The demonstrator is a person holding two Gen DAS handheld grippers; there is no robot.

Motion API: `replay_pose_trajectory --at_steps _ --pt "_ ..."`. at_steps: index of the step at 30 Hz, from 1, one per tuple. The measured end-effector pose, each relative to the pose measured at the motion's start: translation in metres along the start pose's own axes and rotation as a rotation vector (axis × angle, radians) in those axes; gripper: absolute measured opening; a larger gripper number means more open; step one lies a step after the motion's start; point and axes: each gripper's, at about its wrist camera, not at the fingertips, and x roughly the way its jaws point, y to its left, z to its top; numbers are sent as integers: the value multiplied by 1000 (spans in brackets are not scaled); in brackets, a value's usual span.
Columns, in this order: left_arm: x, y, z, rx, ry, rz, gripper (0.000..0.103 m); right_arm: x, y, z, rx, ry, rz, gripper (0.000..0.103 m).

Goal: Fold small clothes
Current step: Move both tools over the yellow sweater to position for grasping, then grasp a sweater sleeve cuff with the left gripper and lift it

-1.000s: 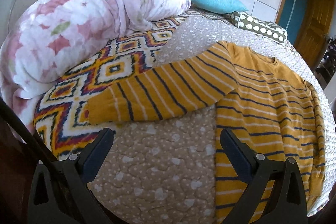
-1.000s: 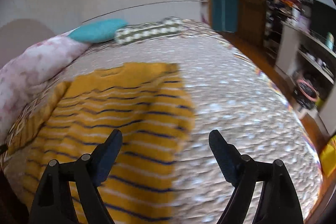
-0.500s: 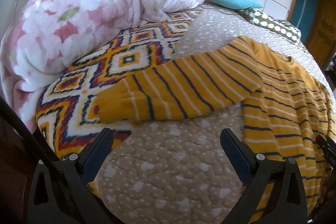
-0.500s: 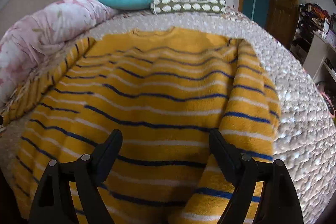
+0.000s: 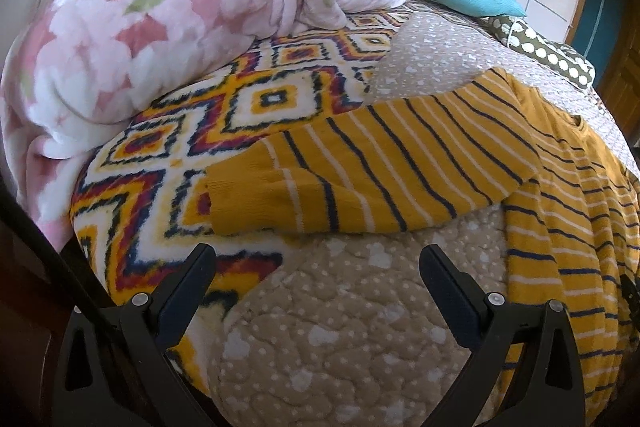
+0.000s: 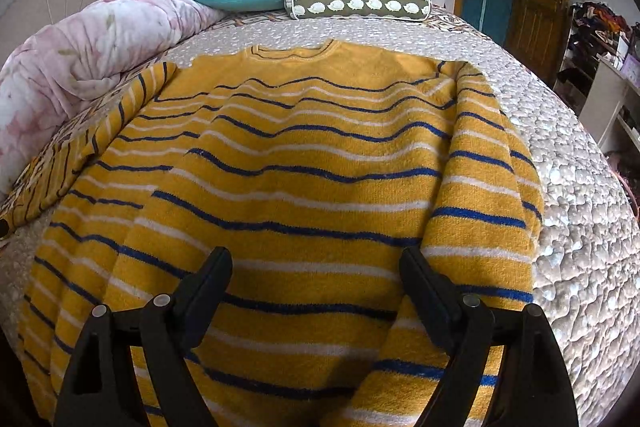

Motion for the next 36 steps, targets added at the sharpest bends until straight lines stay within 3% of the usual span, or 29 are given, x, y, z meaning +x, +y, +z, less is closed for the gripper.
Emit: replay_pose_trajectory --at_steps 5,9,11,12,13,14,16,20,22,27,30,33,36 --pt "33 30 13 -119 56 -85 99 0 0 0 -4 2 -7 89" --pt "51 44 22 -176 75 -166 79 0 1 0 -5 2 -6 90" --pt "54 41 27 -160 84 -230 52 1 1 0 -8 4 -8 91" --pt "57 40 29 -158 92 -262 29 1 2 0 -11 4 -9 91" --pt "61 40 33 -157 109 -298 13 1 2 -1 -13 5 -11 91" --pt "63 39 37 -160 123 -316 9 2 2 -1 -15 6 -13 91" --pt "61 46 53 -160 102 -226 8 2 3 -1 -18 6 -16 91" --pt "43 75 94 -156 -24 27 7 2 2 -1 -17 2 -12 91" --pt "34 86 110 -159 -63 108 7 3 2 -1 -16 1 -11 91" --pt "13 75 144 -117 -124 174 7 3 1 -1 -14 1 -7 91" --pt "0 42 155 -62 -154 136 7 2 -1 -1 -8 -5 7 91" --pt "-22 -17 155 13 -174 -4 7 -6 -7 -2 17 -33 48 91" --pt "-41 -92 153 118 -181 -147 7 -42 -27 -7 123 -137 154 90"
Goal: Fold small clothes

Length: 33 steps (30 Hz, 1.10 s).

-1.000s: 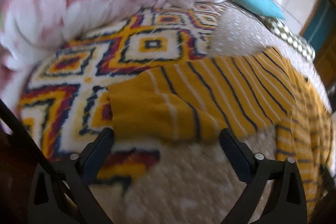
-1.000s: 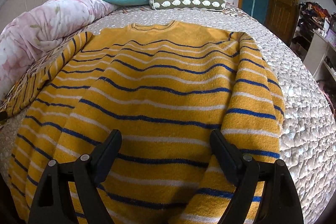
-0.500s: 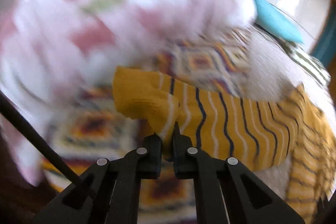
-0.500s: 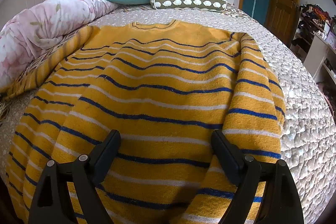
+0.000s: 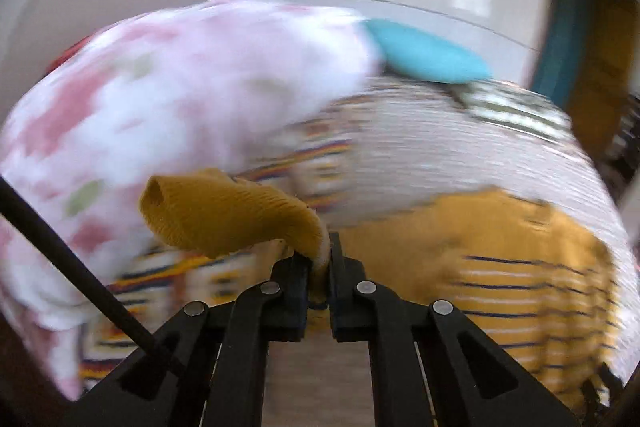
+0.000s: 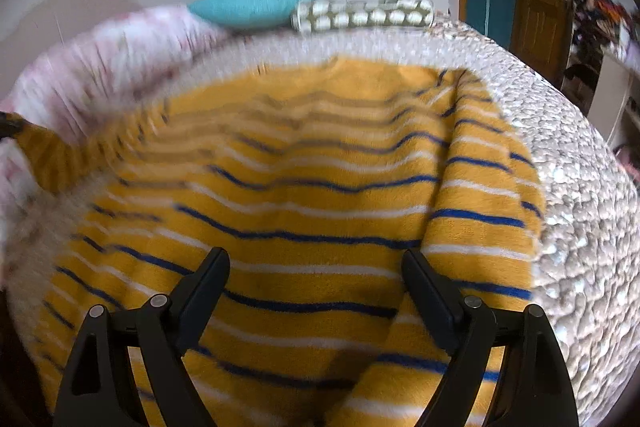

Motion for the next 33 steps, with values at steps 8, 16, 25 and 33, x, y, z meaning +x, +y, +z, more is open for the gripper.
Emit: replay_pose_trajectory --at_steps 8,16,25,33 --pt "5 -220 -12 191 80 -367 7 -73 -71 -16 170 -131 -36 91" --pt "42 -329 -57 280 237 -502 36 -87 -150 -47 423 -118 -70 91" --pt "-37 -216 -108 225 134 -441 73 -87 -99 -50 182 -37 37 91" --pt "-73 -112 -164 93 155 -337 74 -65 -66 -65 93 49 43 75"
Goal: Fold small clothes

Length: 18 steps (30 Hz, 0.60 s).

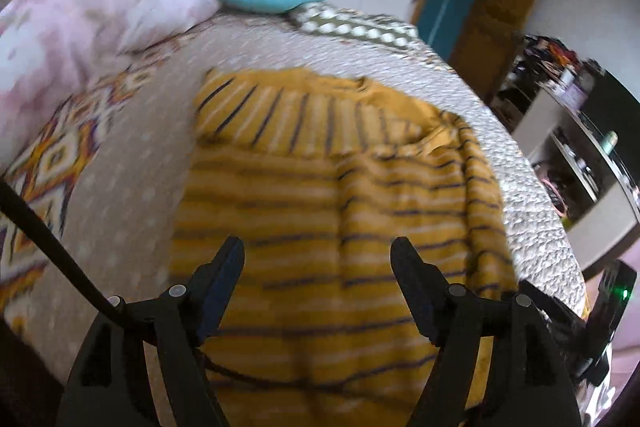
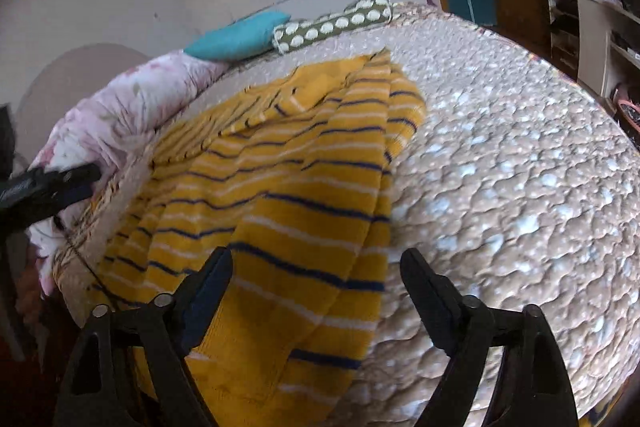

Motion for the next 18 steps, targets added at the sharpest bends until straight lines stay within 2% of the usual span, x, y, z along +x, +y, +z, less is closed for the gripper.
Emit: replay_pose_trajectory --at_steps 1,2,3,4,5,6,7,8,10,12,14,16,18 --pt "0 6 -6 -12 10 10 74 2 0 -1 5 15 4 72" --pt "0 10 -11 -18 21 21 74 5 0 -1 4 20 2 63" --pt "-1 12 -14 -15 24 31 74 6 0 -1 0 25 10 43" --pt "1 10 -16 -9 23 39 74 6 -3 1 3 27 14 34" --pt "1 9 -19 1 21 49 74 3 -7 3 11 21 13 19" --pt "1 8 -20 12 17 58 74 -3 -12 6 24 11 22 10" --pt "3 4 -19 27 11 66 74 -12 -22 10 53 -5 34 9" --pt "3 2 -19 36 7 68 74 -18 -28 15 67 -15 17 4" --pt "0 -1 -19 45 1 72 74 -37 -49 25 78 -46 -83 4" --pt "-1 -3 -17 49 -2 70 74 -58 -79 35 76 -82 -258 4" --pt "-4 -5 -16 56 -6 71 74 -73 -113 45 102 -100 -377 4" --pt "-5 -7 -16 62 -11 78 74 -80 -149 53 140 -96 -531 4" --pt "-6 -9 -17 70 -12 88 74 -84 -191 54 216 -55 -701 5"
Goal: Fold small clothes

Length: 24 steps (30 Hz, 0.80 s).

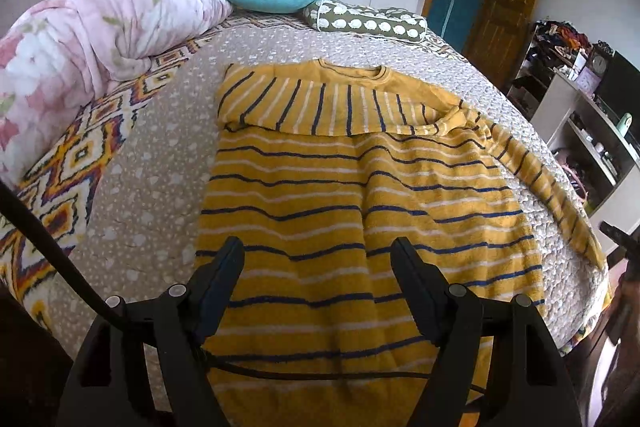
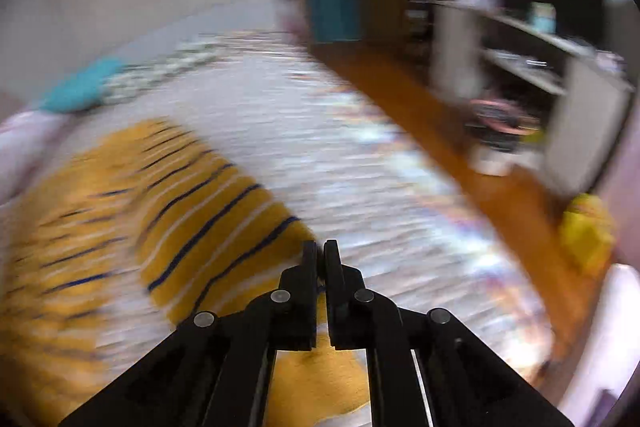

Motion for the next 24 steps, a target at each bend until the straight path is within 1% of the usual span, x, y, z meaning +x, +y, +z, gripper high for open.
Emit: replay_pose_trajectory --at_steps 1,2,3,4,5,6,8,9,11,12,13,14,16,17,18,20,22,23,24 --pt "0 0 0 5 1 5 74 2 -15 1 40 12 -20 6" --pt "0 -1 -1 9 2 7 74 1 -27 1 93 14 5 8" --pt "0 -1 -1 10 3 8 74 -5 -38 -1 146 3 63 10" --pt "1 -1 -1 7 4 8 74 -12 -44 -5 181 -12 120 15" --pt "1 -2 -2 6 5 7 74 -20 -47 -11 207 -27 170 31" --pt "2 -2 -2 6 7 4 74 -24 -46 -15 216 -31 200 39" --pt "3 -2 -4 10 8 8 74 -31 -23 -16 215 -13 308 39" --pt "4 -2 -4 10 7 12 74 -34 -6 -12 202 -5 385 39" --pt "3 -2 -4 0 3 11 74 -39 43 -1 142 5 523 39" --pt "1 -1 -5 -4 0 3 74 -40 82 8 93 17 605 39" --pt "0 -1 -6 -2 0 0 74 -39 104 11 71 30 646 39" --pt "-1 -1 -6 4 2 0 74 -36 147 20 35 60 724 39" --pt "0 1 -8 7 9 4 74 -28 209 32 -12 88 806 39" --pt "1 4 -8 0 14 4 74 -23 242 38 -36 101 833 39" --pt "2 7 -9 -10 21 3 74 -12 280 47 -62 123 850 39" --pt "2 14 -11 -29 37 1 74 13 327 55 -81 157 844 39" --pt "-3 20 -13 -34 36 10 74 44 354 56 -71 212 830 39" --pt "-5 24 -14 -31 33 22 74 55 364 54 -82 238 802 39" --pt "-6 27 -15 -26 31 36 74 66 370 46 -112 263 733 39"
